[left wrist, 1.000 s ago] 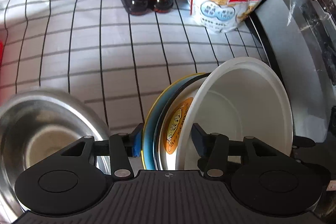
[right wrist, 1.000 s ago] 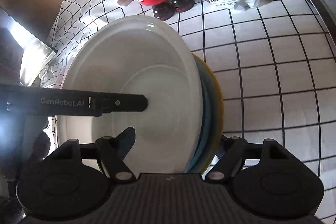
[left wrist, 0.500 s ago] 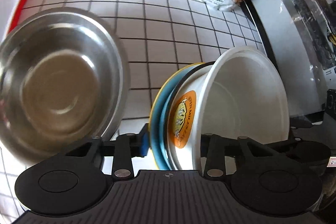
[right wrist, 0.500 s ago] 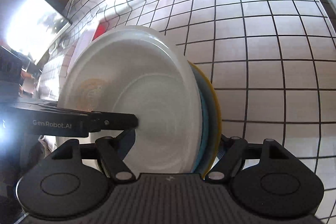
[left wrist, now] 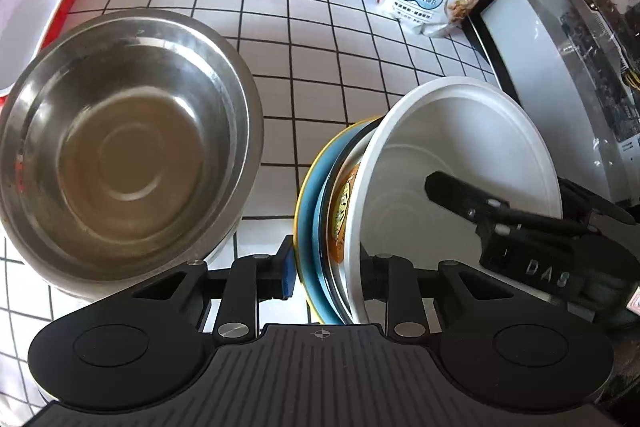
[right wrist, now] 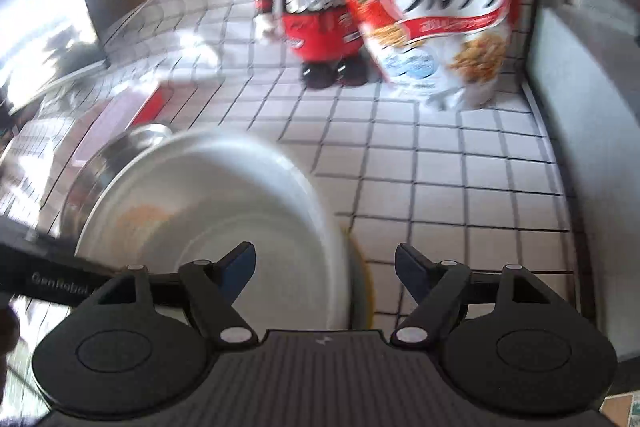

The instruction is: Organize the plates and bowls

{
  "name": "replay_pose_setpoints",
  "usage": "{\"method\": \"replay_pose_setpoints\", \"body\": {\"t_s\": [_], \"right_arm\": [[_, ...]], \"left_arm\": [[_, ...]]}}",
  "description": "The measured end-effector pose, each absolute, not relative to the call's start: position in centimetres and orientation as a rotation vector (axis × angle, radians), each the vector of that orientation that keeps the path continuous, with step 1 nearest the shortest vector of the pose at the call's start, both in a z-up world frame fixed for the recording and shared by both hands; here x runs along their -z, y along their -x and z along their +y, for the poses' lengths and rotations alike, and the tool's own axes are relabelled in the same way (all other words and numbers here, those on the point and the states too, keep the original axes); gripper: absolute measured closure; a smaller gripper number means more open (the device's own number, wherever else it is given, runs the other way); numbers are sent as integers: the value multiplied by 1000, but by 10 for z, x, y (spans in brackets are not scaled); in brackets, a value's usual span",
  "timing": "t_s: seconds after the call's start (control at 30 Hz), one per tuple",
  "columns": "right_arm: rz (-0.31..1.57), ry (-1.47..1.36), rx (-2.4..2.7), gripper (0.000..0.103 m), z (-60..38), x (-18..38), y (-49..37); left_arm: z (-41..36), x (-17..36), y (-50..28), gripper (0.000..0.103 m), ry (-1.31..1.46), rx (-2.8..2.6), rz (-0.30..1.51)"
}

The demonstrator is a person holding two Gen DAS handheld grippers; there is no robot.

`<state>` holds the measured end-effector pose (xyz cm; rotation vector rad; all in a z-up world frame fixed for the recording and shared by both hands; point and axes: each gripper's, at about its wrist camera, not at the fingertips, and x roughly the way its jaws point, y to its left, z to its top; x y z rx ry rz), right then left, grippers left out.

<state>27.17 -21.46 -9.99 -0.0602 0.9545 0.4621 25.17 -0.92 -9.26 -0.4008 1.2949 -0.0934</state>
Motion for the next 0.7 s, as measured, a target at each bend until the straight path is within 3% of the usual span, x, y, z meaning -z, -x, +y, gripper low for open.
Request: {"method": "replay_pose_setpoints", "body": {"t_s": [0.17,0.23,0.7], "right_arm": [[1052,13,-503,28,-222,105,-277],[1086,-3,-535,39,-223,108,-276],[1130,-49,-514,41,-242,107,-269]], "left_arm": [[-13,91,-251,69,395,91,1286],[-14,91,-252,68,394,87,1283],[-29,93,-255,66,385,124,1300]]}}
